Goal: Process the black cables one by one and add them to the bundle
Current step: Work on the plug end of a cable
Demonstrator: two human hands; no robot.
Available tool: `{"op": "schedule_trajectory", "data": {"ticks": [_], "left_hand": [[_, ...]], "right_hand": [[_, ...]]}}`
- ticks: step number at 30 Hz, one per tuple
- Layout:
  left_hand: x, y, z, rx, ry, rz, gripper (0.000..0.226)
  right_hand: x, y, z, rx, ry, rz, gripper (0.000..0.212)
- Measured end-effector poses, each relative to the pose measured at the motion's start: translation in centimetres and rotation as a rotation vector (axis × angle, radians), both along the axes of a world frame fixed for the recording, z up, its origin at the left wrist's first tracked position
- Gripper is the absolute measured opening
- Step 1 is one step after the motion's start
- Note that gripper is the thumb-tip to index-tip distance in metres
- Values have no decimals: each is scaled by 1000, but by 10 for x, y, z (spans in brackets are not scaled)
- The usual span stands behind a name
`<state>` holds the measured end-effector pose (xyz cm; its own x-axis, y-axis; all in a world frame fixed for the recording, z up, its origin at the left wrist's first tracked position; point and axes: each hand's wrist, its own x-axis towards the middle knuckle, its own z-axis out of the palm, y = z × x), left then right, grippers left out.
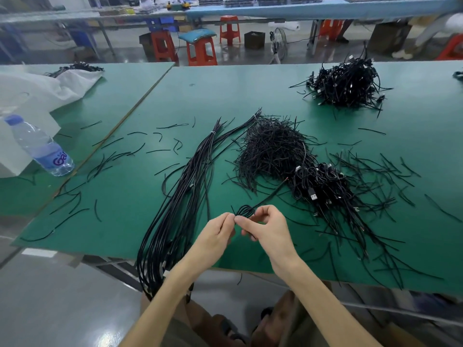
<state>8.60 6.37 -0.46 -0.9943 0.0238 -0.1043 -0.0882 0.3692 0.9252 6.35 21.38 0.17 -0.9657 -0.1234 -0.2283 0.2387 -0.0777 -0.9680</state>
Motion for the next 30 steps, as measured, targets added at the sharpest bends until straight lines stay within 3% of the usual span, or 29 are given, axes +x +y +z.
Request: {"op": "schedule_trajectory", "data": {"ticks": [7,15,20,25,30], "left_hand": [[0,-13,4,154,-42,-108,41],[2,-15,8,85,10,-54,49],[3,-11,8,85,33,106,56],[4,-11,12,153,33,192,56],[7,-12,15,207,-48,92,52]], "right_hand": [[-2,0,7,-52,-17,53,46],[5,-1,7,-42,-15,69,48],[11,-3,12,-25,3,141,52],[13,0,14,49,33,177,48],[13,1,12,23,81,163,37]]}}
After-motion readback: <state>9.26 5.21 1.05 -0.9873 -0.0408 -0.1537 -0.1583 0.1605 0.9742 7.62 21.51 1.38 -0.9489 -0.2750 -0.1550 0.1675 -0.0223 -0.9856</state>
